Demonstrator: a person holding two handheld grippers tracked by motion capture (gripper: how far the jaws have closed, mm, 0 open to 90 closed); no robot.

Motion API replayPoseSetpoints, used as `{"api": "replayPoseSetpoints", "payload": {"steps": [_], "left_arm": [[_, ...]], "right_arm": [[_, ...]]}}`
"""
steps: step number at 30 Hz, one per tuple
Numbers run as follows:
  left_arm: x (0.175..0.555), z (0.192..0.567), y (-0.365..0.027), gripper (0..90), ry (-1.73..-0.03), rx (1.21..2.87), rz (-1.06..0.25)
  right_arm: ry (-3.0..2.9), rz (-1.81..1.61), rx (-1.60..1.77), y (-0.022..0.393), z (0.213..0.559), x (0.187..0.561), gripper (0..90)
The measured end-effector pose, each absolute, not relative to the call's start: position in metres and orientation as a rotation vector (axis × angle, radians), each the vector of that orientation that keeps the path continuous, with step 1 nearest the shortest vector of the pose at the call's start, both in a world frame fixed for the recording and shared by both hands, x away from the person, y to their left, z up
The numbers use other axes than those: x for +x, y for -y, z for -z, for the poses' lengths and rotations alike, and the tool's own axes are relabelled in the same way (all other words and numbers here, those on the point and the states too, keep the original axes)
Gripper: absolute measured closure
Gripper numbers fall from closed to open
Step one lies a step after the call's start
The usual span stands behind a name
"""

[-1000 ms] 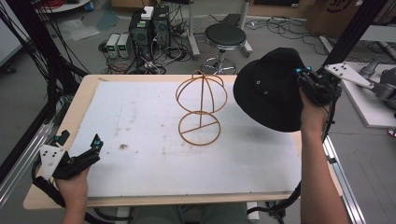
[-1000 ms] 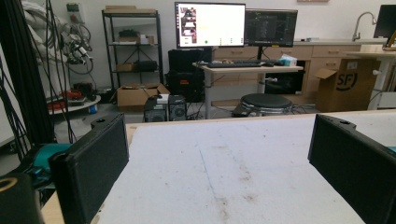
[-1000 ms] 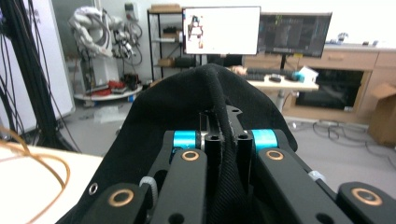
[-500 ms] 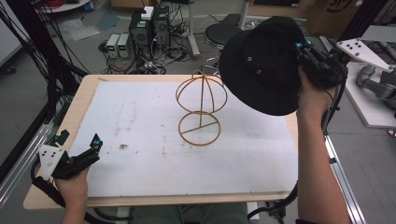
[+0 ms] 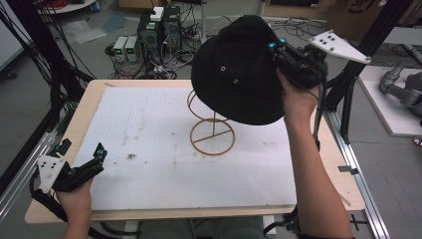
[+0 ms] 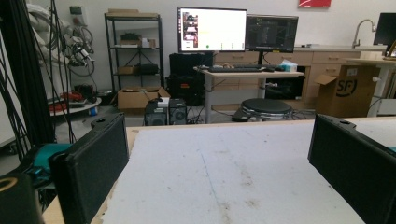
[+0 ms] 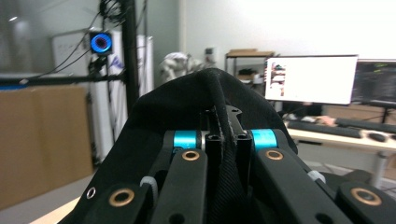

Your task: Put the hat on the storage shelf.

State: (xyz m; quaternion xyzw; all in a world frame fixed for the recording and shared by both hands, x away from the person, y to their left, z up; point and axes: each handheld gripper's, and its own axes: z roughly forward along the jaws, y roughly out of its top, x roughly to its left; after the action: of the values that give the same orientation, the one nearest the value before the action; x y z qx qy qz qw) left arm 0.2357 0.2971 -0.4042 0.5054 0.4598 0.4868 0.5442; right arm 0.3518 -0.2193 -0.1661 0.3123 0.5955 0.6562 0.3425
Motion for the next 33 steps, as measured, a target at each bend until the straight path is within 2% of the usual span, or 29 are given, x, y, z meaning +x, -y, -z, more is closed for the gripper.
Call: {"api": "replayPoseSetpoints", "payload": {"steps": [11, 23, 25, 29, 33], "left_arm": [[0.235, 0.405, -0.298, 5.5, -1.098, 1.194, -1.155], [0.236, 0.405, -0.3, 5.5, -1.102, 1.192, -1.153], [0.235, 0.405, -0.3, 5.5, -1.103, 1.192, -1.155], [0.235, 0.406, -0.301, 5.5, -1.107, 1.194, -1.155], [0.236, 0.405, -0.301, 5.5, -1.103, 1.198, -1.156]], "right_arm": [[-1.712, -1.683, 0.796, 0.165, 0.197, 0.363, 88.3], [-1.806, -1.583, 0.836, 0.151, 0.223, 0.38, 86.6], [-1.819, -1.561, 0.834, 0.149, 0.226, 0.381, 84.4], [-1.801, -1.57, 0.834, 0.148, 0.227, 0.381, 73.5], [-1.783, -1.564, 0.838, 0.149, 0.224, 0.38, 68.1]]}}
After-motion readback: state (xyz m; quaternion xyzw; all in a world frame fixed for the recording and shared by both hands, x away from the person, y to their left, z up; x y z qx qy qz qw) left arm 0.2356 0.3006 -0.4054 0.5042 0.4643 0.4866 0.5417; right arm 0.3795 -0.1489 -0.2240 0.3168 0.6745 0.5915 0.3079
